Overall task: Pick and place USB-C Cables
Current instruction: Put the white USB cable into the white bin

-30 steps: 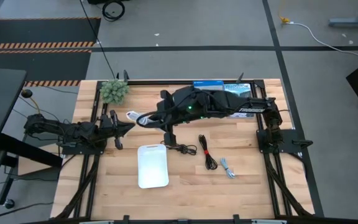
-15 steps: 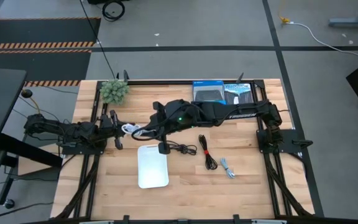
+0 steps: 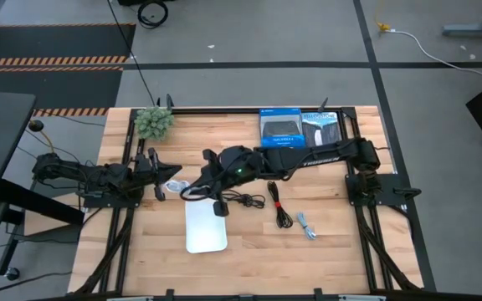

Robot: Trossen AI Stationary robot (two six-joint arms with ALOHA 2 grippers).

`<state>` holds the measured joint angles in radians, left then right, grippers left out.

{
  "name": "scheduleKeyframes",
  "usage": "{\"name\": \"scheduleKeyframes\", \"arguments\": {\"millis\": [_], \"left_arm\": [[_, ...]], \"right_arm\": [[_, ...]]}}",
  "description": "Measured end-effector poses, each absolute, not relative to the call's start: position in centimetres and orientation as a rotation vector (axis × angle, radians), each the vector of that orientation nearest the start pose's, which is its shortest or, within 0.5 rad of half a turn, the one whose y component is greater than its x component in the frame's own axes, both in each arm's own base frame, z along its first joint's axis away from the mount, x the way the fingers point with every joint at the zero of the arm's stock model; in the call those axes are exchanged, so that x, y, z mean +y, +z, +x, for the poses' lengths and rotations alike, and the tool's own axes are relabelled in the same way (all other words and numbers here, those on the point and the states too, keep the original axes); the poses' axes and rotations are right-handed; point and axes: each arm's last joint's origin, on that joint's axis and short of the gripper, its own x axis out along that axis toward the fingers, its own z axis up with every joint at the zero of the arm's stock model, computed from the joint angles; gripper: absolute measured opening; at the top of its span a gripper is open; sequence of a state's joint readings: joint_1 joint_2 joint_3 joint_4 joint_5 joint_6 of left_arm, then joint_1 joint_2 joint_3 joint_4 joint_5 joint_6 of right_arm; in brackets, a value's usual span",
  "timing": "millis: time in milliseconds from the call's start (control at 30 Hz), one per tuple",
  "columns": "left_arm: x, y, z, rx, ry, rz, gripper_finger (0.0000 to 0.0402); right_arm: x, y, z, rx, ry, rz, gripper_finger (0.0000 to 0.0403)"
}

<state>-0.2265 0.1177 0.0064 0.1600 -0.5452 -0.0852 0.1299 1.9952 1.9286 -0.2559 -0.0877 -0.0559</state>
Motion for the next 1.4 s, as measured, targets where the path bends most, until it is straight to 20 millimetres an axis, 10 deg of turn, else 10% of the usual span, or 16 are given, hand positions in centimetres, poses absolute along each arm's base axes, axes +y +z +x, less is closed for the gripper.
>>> {"name": "scheduleKeyframes", "arguments": {"millis": [567, 900, 1400], "left_arm": [[-0.8, 17.1, 10.1, -0.059, 0.316, -0.102, 0.0011], [-0.8, 17.1, 10.1, -0.059, 0.316, -0.102, 0.0011], [-0.8, 17.1, 10.1, -0.059, 0.316, -0.103, 0.0011]], "right_arm": [[6.3, 29.1, 46.3, 0.470, 0.239, -0.066, 0.0058], [6.3, 27.3, 45.1, 0.629, 0.364, -0.413, 0.0058], [7.6, 28.0, 45.5, 0.401, 0.572, -0.916, 0.0057]]}}
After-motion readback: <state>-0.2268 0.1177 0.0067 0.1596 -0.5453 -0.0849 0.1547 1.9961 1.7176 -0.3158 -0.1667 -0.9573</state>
